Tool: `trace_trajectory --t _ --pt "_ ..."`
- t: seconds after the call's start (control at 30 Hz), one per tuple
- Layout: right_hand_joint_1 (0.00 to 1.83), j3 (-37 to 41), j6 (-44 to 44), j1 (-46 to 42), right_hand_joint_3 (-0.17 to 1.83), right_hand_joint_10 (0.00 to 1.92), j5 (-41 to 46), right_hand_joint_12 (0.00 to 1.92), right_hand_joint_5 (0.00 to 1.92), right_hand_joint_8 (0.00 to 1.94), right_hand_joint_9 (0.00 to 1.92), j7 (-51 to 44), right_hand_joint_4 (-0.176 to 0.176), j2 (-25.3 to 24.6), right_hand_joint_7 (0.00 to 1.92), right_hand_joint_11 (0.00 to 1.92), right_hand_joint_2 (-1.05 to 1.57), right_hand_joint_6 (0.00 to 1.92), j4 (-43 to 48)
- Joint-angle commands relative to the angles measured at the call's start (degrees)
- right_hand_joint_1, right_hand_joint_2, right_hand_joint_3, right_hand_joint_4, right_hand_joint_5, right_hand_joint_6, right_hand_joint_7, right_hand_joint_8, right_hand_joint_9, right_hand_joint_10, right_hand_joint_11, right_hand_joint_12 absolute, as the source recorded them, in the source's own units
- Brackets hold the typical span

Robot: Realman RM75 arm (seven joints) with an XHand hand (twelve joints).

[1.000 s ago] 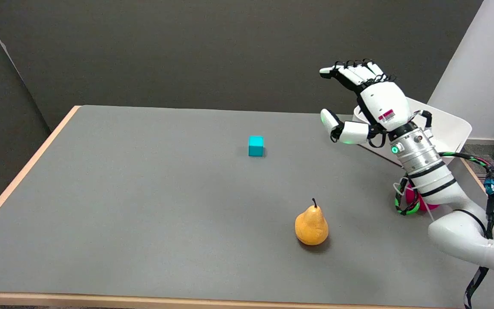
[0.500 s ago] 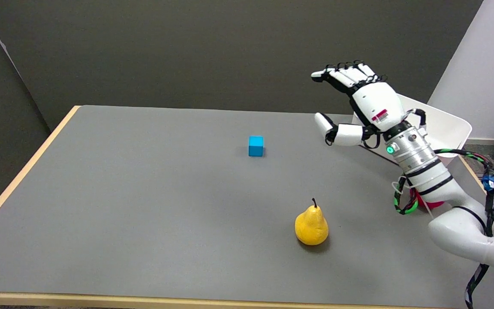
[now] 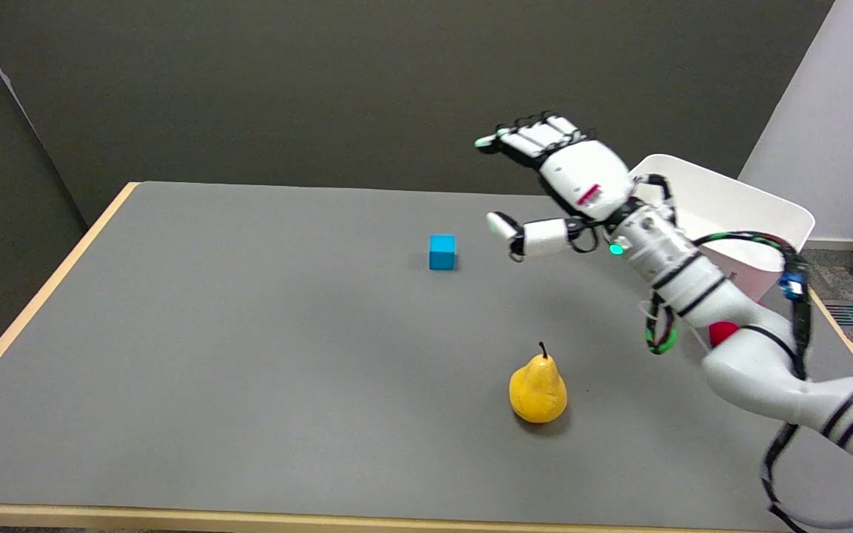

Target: Pick up the cube.

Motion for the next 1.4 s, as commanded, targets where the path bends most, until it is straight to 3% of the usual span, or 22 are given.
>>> trace_trajectory --t 0.03,0.5,1.4 --pt "0.42 -14.0 -16.0 18.8 0.9 0.63 -5.2 1.15 0.24 0.33 0.22 -6.7 0.105 -11.8 0.3 0.06 0.64 0.48 -12.9" --pt "0.46 -16.0 -14.5 23.2 0.91 0.63 -4.6 1.14 0.24 0.33 0.21 -7.5 0.093 -17.1 0.3 0.05 0.64 0.46 -28.1" --pt "0.5 -20.1 -11.3 29.8 1.0 0.66 -4.5 1.09 0.23 0.41 0.24 -6.9 0.099 -22.2 0.32 0.08 0.63 0.5 -41.5"
